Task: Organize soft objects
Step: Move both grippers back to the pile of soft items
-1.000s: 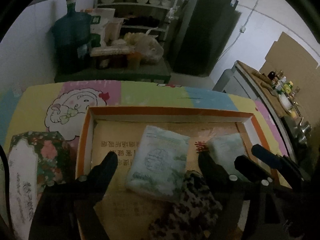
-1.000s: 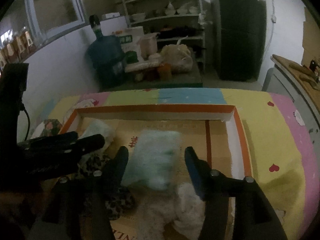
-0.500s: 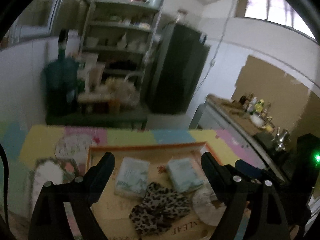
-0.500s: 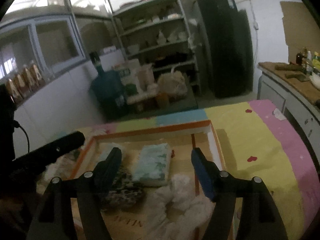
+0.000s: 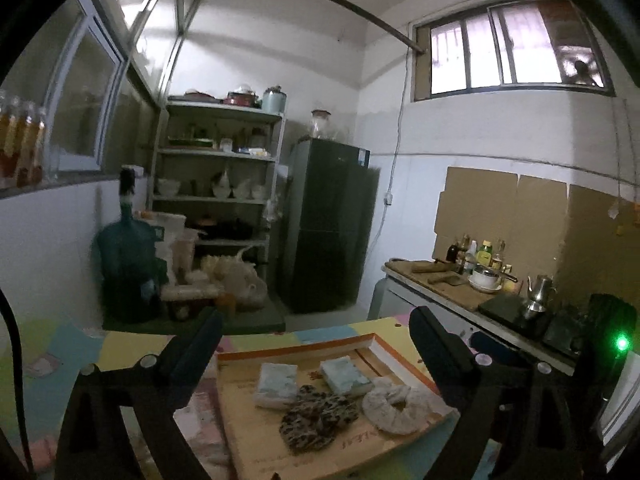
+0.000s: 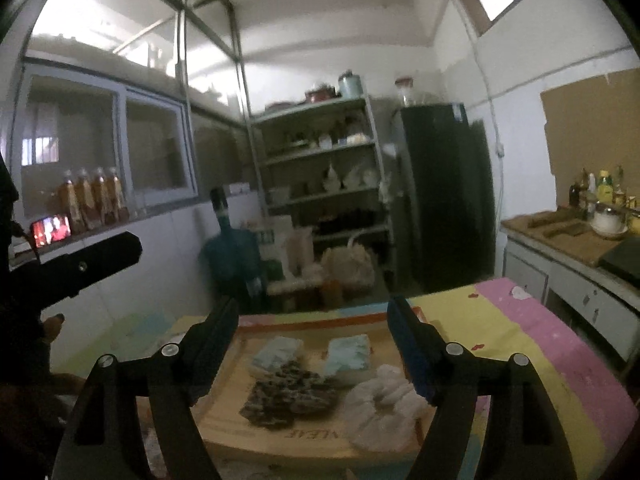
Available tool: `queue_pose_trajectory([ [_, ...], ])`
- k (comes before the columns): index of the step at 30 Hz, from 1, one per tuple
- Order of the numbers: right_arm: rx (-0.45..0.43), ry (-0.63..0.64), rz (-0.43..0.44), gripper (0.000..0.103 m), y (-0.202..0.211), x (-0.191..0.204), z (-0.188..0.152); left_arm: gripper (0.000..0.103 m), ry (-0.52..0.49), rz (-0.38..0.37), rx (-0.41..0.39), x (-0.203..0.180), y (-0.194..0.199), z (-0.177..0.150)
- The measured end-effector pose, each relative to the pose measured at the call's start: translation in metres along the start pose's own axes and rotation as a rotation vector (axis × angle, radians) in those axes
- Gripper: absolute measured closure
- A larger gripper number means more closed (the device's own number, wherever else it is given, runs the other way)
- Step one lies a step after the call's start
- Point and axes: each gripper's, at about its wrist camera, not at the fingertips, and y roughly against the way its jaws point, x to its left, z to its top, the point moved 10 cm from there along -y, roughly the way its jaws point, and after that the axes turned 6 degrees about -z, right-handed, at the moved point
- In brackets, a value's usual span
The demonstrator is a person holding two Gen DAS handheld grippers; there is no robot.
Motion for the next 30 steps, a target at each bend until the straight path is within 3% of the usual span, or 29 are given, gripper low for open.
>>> queue_pose_trajectory([
  [4,-0.085,0.027,-0.028,0.025,0.03,0.024,-0.001,0.008,-0.03,0.113,-0.049,0.02,0.035,-0.001],
  [8,-0.084,0.042,-0.01,0.025,0.045,0.052,-0.015,0.008,-0.04,0.173,-0.045,0.045,0.064,-0.013],
  [13,-0.029,0.052,0.042,0.025,0.05,0.087,-0.038,0.008,0.048,0.165,-0.004,0.08,0.094,-0.038],
  [20,0.032,0.049,0.063,0.025,0.057,0.116,-0.066,0.008,0.124,0.252,0.02,0.141,0.142,-0.074],
  [30,0.099,0.081,0.048,0.025,0.062,0.145,-0.1,0.008,0.165,0.25,0.082,0.169,0.165,-0.112],
])
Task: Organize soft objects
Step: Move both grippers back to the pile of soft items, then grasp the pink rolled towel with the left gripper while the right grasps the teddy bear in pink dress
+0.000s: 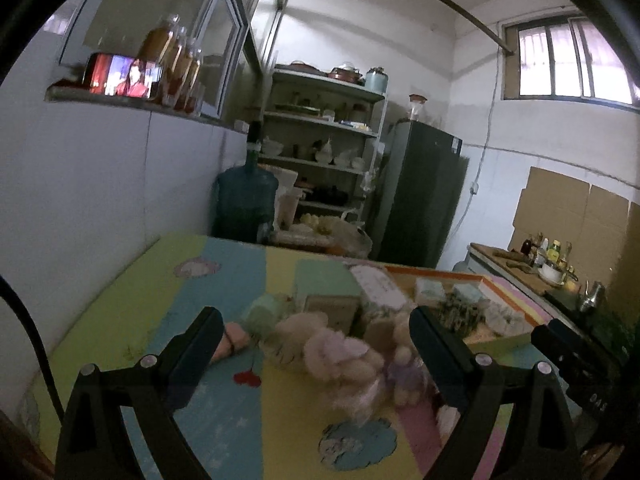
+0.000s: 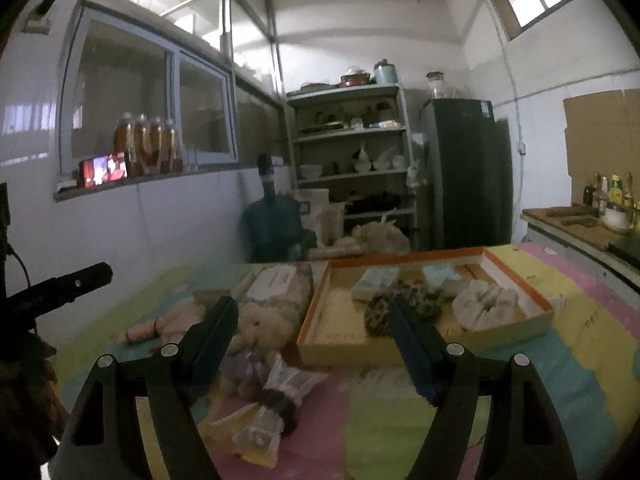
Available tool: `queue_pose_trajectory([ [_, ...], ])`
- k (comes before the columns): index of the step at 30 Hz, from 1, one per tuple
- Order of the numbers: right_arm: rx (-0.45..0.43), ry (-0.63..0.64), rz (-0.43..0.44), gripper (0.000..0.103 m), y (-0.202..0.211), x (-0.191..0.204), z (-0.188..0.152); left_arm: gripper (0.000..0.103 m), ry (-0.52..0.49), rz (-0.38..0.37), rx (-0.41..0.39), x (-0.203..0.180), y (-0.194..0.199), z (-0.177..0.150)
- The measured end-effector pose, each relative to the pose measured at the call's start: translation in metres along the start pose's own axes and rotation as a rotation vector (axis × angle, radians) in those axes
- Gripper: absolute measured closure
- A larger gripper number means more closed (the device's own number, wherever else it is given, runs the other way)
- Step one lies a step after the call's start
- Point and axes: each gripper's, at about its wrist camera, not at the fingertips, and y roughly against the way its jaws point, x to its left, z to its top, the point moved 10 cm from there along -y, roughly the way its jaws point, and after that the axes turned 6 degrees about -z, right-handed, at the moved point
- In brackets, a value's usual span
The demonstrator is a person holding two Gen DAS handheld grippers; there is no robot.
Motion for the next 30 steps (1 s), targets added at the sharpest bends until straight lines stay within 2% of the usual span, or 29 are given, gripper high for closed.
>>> queue_pose_trajectory([
  [10,0.052,0.0,-0.008,0.025,-0.004,0.02,-0.021,0.011,-0.005,-0.053,0.051,0.011,-0.002,-0.025],
  [18,0.078,0.014,0.027,0.025,-0.014,0.045,-0.025,0.011,0.014,-0.039,0.08,0.031,-0.005,-0.034],
  [23,0.102,0.04,0.102,0.025,-0.023,0.073,-0.024,0.011,0.008,-0.042,0.1,0.052,-0.007,-0.031],
  [28,0.133,0.088,0.194,0.025,-0.032,0.106,-0.021,0.011,-0.063,-0.103,0.186,0.072,-0.021,-0.026],
  [30,0.132,0.109,0.219,0.025,-0.035,0.117,-0.018,0.011,-0.108,-0.164,0.242,0.076,-0.031,-0.026],
])
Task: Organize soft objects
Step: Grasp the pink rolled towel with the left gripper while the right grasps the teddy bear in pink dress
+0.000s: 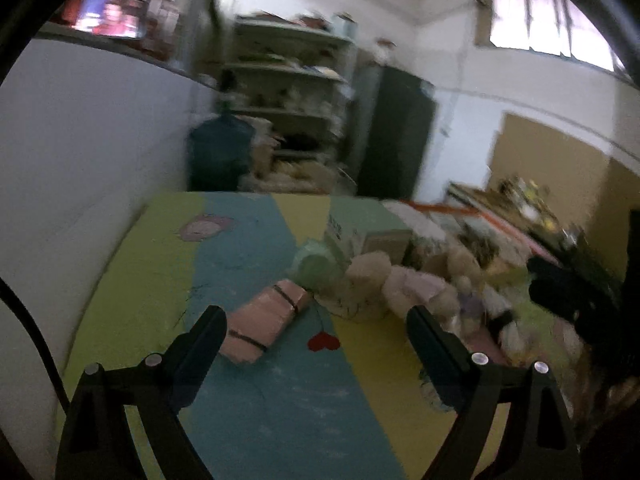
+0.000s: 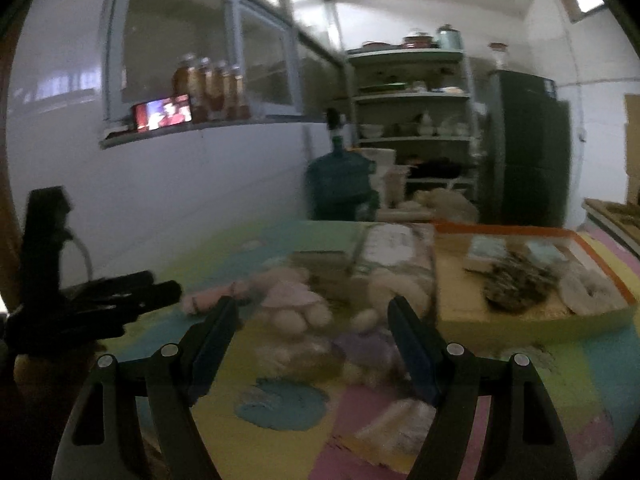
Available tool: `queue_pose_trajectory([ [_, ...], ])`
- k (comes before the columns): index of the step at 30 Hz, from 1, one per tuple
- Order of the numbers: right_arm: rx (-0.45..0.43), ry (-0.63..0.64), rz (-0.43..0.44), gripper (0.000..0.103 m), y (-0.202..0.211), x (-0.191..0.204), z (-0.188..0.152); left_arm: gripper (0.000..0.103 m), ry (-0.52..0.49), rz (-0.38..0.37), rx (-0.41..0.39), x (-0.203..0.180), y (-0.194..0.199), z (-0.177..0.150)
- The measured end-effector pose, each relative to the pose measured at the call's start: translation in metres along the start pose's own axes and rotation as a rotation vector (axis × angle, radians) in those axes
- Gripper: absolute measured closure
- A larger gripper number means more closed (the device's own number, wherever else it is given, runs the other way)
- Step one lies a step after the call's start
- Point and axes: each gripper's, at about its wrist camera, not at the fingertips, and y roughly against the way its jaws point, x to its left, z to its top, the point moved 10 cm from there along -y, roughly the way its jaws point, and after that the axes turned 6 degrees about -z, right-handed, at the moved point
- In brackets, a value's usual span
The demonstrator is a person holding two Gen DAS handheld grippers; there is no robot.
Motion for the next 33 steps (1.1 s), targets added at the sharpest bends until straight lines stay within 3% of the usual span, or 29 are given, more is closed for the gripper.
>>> queue_pose_trajectory([
  [3,0.003,0.015,0.03,0.025,-0.007,0.012,0.005,0.011,-0.111,-0.087,0.127,0.006,-0.022,-0.005],
  [4,0.009,0.017,0.041,0.025,-0.01,0.016,0.007,0.012,-0.157,-0.088,0.162,0.009,-0.029,-0.008],
  [6,0.018,0.021,0.052,0.025,-0.016,0.02,0.01,0.024,-0.236,-0.063,0.215,0.017,-0.041,-0.012],
  [8,0.026,0.025,0.053,0.025,-0.021,0.023,0.012,0.025,-0.266,-0.056,0.253,0.026,-0.052,-0.013],
  [11,0.046,0.035,0.061,0.025,-0.031,0.025,0.015,0.025,-0.269,-0.091,0.28,0.032,-0.063,-0.013],
  [21,0.183,0.059,0.089,0.025,-0.076,0.029,0.012,0.025,-0.254,-0.1,0.392,0.04,-0.092,-0.028],
  [25,0.253,0.103,0.081,0.025,-0.094,0.035,0.004,0.028,-0.227,-0.093,0.395,0.043,-0.096,-0.027],
  [29,0.299,0.14,0.061,0.025,-0.107,0.033,-0.002,0.056,-0.202,-0.089,0.373,0.046,-0.094,-0.023],
  [33,0.362,0.187,0.044,0.025,-0.119,0.031,-0.013,0.059,-0.191,-0.075,0.365,0.046,-0.091,-0.023],
])
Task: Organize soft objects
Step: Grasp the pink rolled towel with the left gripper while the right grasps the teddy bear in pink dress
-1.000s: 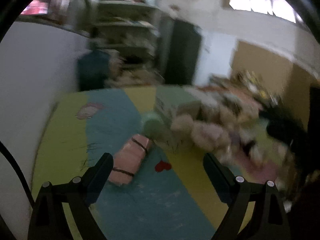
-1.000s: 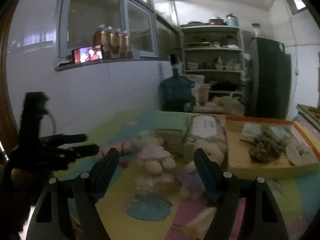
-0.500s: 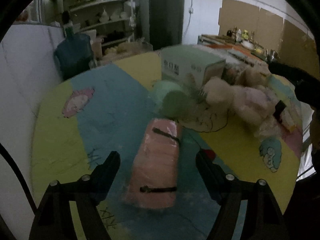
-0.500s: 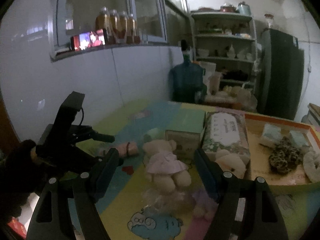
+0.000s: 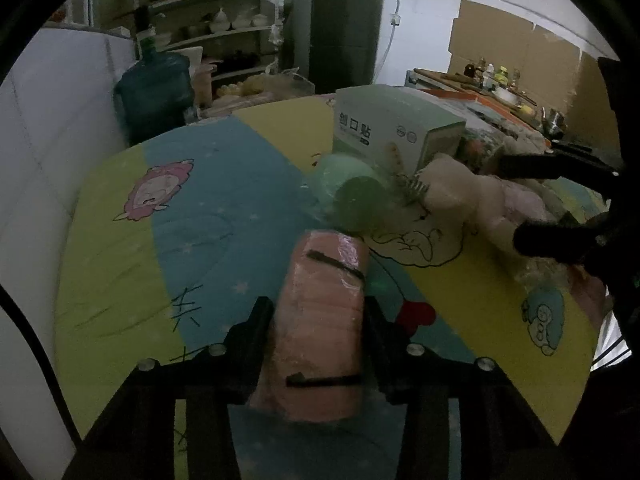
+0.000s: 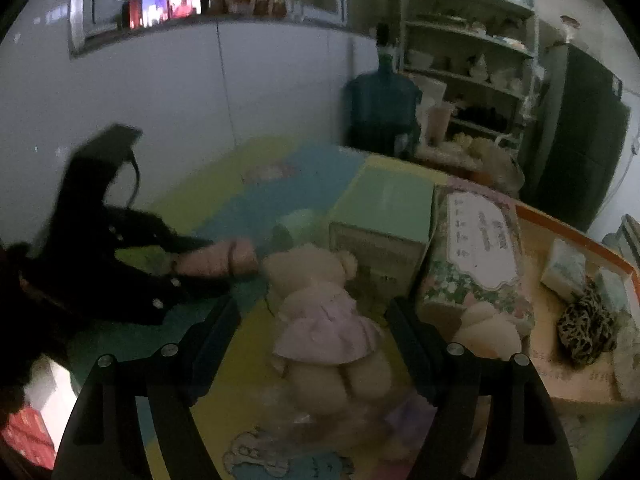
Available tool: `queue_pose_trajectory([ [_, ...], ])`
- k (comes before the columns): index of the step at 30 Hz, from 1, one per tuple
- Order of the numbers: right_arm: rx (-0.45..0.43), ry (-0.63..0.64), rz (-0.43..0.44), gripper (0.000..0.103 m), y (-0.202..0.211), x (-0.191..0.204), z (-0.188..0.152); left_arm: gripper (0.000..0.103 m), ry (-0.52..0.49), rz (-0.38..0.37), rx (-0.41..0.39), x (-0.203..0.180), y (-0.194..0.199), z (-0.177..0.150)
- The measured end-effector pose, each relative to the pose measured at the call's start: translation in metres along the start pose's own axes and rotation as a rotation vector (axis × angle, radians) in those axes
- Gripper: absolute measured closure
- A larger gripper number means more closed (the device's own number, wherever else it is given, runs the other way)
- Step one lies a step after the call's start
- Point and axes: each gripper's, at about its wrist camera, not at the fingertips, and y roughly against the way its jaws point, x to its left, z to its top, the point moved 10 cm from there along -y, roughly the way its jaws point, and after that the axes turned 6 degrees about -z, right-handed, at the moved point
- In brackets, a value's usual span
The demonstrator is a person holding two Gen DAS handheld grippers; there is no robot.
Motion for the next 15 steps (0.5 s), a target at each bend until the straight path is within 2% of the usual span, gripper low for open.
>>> queue_pose_trajectory([
  [3,0.024,0.018,0.001,0.026,-0.007,0.0,-0.004,0.06,0.019,0.023,-0.021,-0.001,0.005,0.001],
  [4,0.025,0.016,0.007,0.038,-0.008,0.0,-0.006,0.06,0.027,0.033,-0.032,-0.002,0.007,0.001],
  [5,0.028,0.014,0.007,0.044,-0.009,-0.001,-0.007,0.06,0.042,0.042,-0.047,-0.002,0.011,0.002],
  [6,0.032,0.013,0.005,0.047,-0.011,-0.002,-0.007,0.06,0.063,0.05,-0.058,0.0,0.014,0.001],
  [11,0.026,-0.01,0.018,0.052,-0.012,-0.003,-0.006,0.06,0.157,0.119,-0.082,0.006,0.021,-0.007],
  [15,-0.003,-0.026,0.031,0.057,-0.007,-0.003,-0.003,0.06,0.211,0.136,-0.16,0.001,0.039,-0.006],
])
